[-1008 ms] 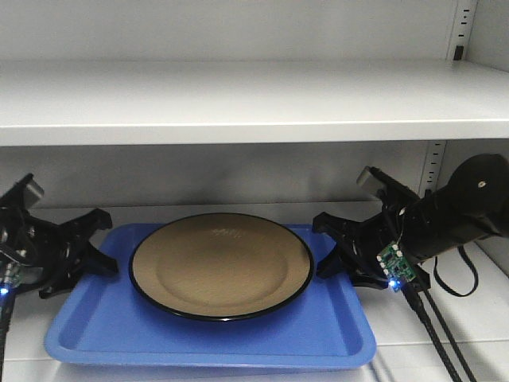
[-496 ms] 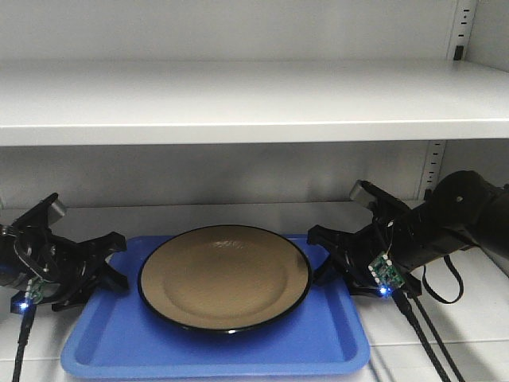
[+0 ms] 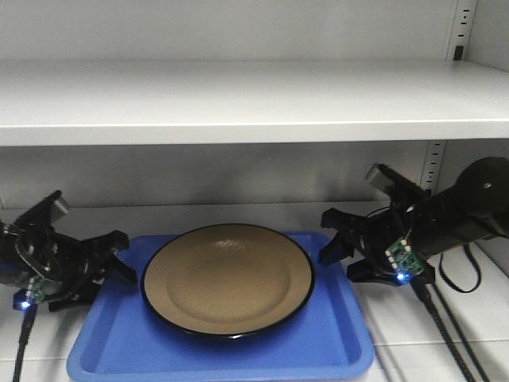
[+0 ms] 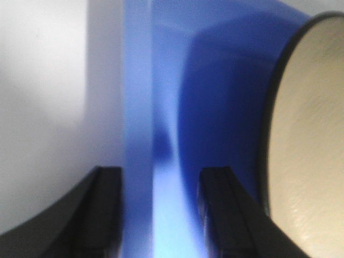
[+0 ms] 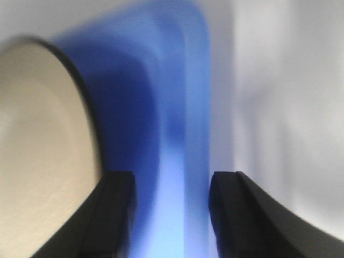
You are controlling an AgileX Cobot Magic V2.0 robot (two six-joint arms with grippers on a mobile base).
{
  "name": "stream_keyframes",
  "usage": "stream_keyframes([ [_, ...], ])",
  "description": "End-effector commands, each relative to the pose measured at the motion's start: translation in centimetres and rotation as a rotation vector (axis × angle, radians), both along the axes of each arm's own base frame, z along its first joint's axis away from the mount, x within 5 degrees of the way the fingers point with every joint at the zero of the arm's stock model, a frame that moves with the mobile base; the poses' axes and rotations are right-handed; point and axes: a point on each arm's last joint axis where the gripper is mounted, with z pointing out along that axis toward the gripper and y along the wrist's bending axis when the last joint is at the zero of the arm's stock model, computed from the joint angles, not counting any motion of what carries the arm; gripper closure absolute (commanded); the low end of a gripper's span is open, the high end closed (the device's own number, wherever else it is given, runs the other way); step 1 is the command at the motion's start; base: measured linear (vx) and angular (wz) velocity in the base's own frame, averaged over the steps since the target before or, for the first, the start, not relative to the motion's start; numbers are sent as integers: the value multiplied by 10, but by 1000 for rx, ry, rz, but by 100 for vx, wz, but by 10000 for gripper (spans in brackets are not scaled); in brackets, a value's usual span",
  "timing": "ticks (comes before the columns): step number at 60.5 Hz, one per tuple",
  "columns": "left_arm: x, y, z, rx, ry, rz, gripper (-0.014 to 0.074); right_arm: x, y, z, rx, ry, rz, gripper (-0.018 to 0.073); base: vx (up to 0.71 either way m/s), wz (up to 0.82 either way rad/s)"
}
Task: Place disk in tray to left cabinet
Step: 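Lower the tray onto the cabinet shelf with both grippers, then open both grippers and withdraw the left arm from the tray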
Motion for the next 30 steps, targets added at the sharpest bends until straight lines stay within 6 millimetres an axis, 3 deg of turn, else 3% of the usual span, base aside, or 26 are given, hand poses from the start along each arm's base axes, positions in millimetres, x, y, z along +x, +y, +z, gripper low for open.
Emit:
stream_keyframes([
  [1,-5,8,39,-51,-143,69,156,-6,-5,37,44,-128,-23,163,0,0],
  [30,-6,10,39,-55,-126,63,156,-6,-4,37,45,-130,-19,163,0,0],
])
